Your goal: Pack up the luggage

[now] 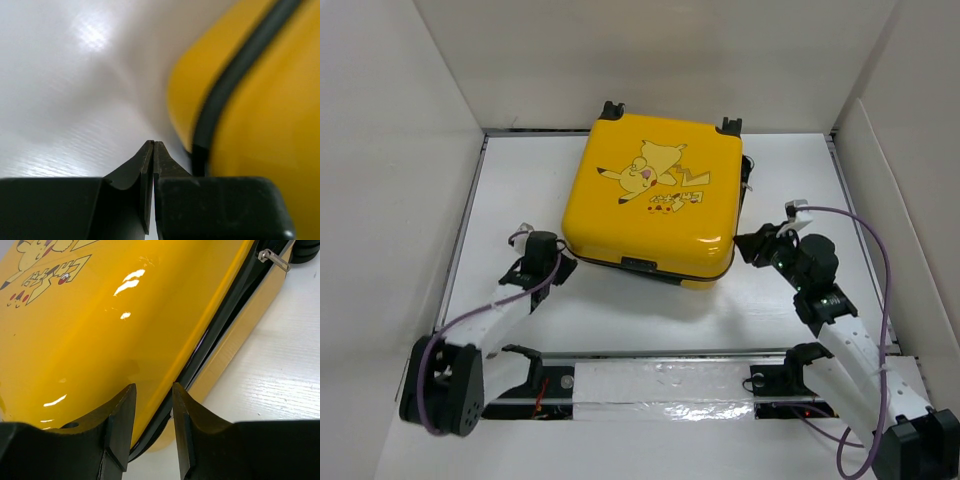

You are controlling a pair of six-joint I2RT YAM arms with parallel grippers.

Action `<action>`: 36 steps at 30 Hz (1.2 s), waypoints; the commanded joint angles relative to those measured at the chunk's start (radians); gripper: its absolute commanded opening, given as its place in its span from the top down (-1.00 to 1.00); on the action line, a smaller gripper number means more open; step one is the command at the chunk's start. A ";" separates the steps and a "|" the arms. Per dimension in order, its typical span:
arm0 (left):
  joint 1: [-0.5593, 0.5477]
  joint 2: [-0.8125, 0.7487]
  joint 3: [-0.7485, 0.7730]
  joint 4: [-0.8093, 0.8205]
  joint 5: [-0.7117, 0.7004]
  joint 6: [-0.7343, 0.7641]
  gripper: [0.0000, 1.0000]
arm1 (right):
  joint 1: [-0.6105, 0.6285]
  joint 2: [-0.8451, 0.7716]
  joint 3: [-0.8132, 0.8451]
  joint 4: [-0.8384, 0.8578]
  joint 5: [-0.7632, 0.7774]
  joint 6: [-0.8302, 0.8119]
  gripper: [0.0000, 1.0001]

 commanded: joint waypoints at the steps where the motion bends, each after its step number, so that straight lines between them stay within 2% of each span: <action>1: 0.008 0.189 0.131 -0.112 -0.035 -0.043 1.00 | 0.009 0.006 0.000 0.031 -0.025 -0.007 0.18; 4: 0.008 0.346 0.242 -0.212 -0.054 -0.041 1.00 | 0.018 0.012 -0.007 0.051 -0.025 -0.006 0.18; 7: 0.008 0.429 0.244 -0.162 -0.036 -0.054 1.00 | 0.018 0.015 -0.010 0.059 -0.028 -0.009 0.18; 9: 0.008 0.460 0.279 -0.166 -0.035 -0.060 1.00 | 0.027 0.015 -0.012 0.062 -0.029 -0.010 0.18; 12: -0.016 0.489 0.306 -0.250 -0.115 -0.071 1.00 | 0.027 0.012 -0.009 0.060 -0.033 -0.018 0.18; 15: -0.007 0.436 0.253 -0.239 -0.135 -0.083 1.00 | 0.027 0.012 -0.012 0.071 -0.028 -0.019 0.18; 22: -0.016 0.192 0.103 -0.212 -0.155 -0.123 1.00 | 0.027 0.002 -0.011 0.071 -0.036 -0.026 0.18; 25: -0.016 0.176 0.086 -0.206 -0.134 -0.109 1.00 | 0.027 -0.004 -0.012 0.065 -0.042 -0.026 0.18; 27: -0.007 0.208 0.089 -0.183 -0.121 -0.101 1.00 | 0.027 -0.017 -0.012 0.063 -0.039 -0.026 0.18; 29: -0.007 0.306 0.134 -0.176 -0.112 -0.098 1.00 | 0.027 -0.024 -0.011 0.057 -0.036 -0.026 0.18; 32: -0.007 0.444 0.240 -0.248 -0.155 -0.104 1.00 | 0.036 -0.040 -0.009 0.048 -0.036 -0.026 0.18; 36: -0.007 0.503 0.288 -0.275 -0.158 -0.098 1.00 | 0.036 -0.049 -0.011 0.049 -0.031 -0.023 0.18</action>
